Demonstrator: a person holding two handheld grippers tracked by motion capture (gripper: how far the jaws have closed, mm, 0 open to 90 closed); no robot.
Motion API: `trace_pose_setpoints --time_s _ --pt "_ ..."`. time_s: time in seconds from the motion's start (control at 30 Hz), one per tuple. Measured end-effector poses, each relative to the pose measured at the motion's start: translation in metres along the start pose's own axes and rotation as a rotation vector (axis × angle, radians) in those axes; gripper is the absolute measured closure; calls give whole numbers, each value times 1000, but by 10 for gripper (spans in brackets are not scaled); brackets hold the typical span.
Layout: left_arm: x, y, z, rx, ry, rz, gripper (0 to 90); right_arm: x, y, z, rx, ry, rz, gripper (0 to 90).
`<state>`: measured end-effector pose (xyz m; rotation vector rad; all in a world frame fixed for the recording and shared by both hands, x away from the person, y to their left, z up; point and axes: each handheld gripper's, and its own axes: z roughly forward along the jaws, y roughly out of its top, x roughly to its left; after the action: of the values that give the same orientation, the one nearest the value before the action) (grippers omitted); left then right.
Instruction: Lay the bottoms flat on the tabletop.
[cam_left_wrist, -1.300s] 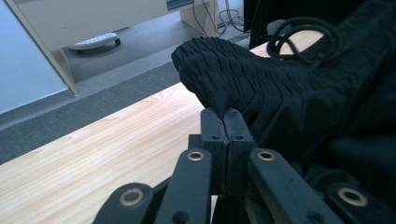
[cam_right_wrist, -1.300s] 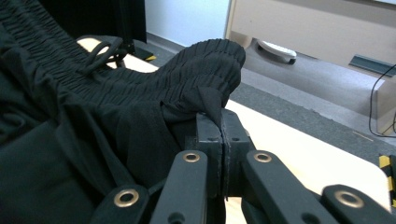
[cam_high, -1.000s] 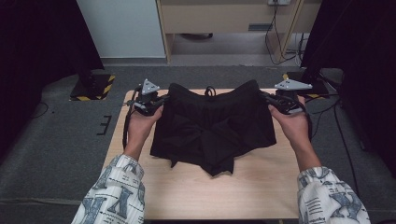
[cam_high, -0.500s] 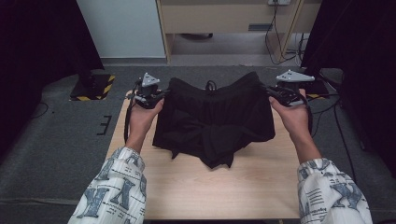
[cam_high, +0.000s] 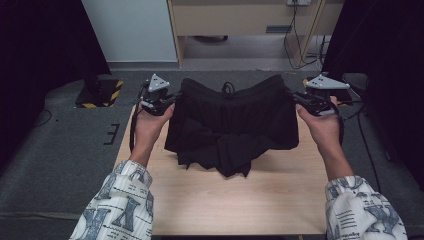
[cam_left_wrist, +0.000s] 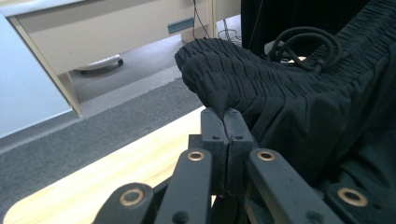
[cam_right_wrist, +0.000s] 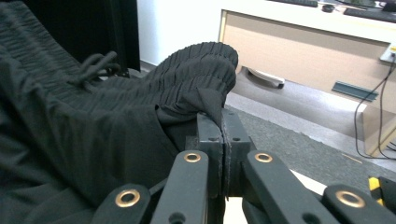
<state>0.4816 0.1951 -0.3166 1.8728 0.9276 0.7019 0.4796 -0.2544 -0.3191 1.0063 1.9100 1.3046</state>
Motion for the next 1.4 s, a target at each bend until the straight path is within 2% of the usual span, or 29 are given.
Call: trace_pose_setpoints --time_s 0.1,0.17,0.2,0.3,0.33,0.37,0.4,0.43,0.5,0.53,0.57,0.6,0.63,0.67,0.7,0.83,0.87,0.9,0.93,0.97,1.0,1.03,1.07,1.1,1.13,1.17,1.2,1.27,1.4 --pt "3 4 12 35 8 4 883 -6 -1 4 31 -16 5 890" --pt "8 6 27 68 8 -1 883 -11 -6 15 53 -23 26 890" --pt "8 6 27 68 8 -1 883 -11 -6 15 53 -23 26 890" --pt "16 9 51 101 16 -6 883 -22 -13 38 88 -28 37 890" --pt "22 10 67 127 18 -6 882 -29 -17 51 110 -31 56 890" --pt "22 10 67 127 18 -6 882 -29 -17 51 110 -31 56 890" --pt "29 10 84 158 16 -8 882 -37 -21 66 133 -32 64 890" --pt "32 9 94 174 17 -8 882 -40 -22 71 139 -31 68 890" --pt "35 8 102 183 20 -10 882 -47 -27 86 154 -33 83 889" --pt "41 6 114 198 17 -38 882 -50 -28 93 162 -33 90 890" --pt "41 6 114 198 17 -38 882 -52 -29 98 168 -36 94 889" --pt "46 2 129 223 18 -44 878 -55 -31 107 180 -37 107 883" --pt "46 2 129 223 18 -44 865 -55 -31 107 180 -37 107 883" --pt "48 0 138 228 20 -44 805 -58 -32 120 195 -66 116 717" --pt "47 -2 143 226 61 -36 740 -59 -33 124 200 -89 128 620" --pt "45 -3 139 205 63 -55 626 -50 -37 121 179 -120 148 453" --pt "40 -4 129 193 56 -37 606 -46 -40 117 178 -119 135 444" --pt "40 -4 129 193 56 -37 597 -46 -40 117 178 -119 135 444" --pt "34 -6 119 186 63 -12 582 -39 -45 110 188 -110 123 411" --pt "34 -6 119 186 63 -12 575 -37 -47 107 193 -107 121 405" --pt "26 -9 106 173 58 -8 568 -32 -51 101 195 -97 119 402" --pt "26 -9 106 173 58 -8 556 -29 -54 97 198 -93 117 394" --pt "18 -14 90 155 51 -13 543 -23 -58 91 208 -85 115 383" --pt "18 -14 90 155 51 -13 542 -23 -58 91 208 -85 115 383" --pt "11 -20 76 141 42 -20 537 -11 -63 81 219 -73 100 368" --pt "11 -20 76 141 42 -20 536 -7 -65 76 219 -71 97 366" --pt "2 -30 62 132 39 -24 531 0 -67 69 219 -69 91 360" --pt "-3 -37 53 129 34 -31 527 4 -69 65 221 -64 89 353" --pt "-18 -62 28 122 -9 -24 481 26 -83 44 210 -20 99 308"
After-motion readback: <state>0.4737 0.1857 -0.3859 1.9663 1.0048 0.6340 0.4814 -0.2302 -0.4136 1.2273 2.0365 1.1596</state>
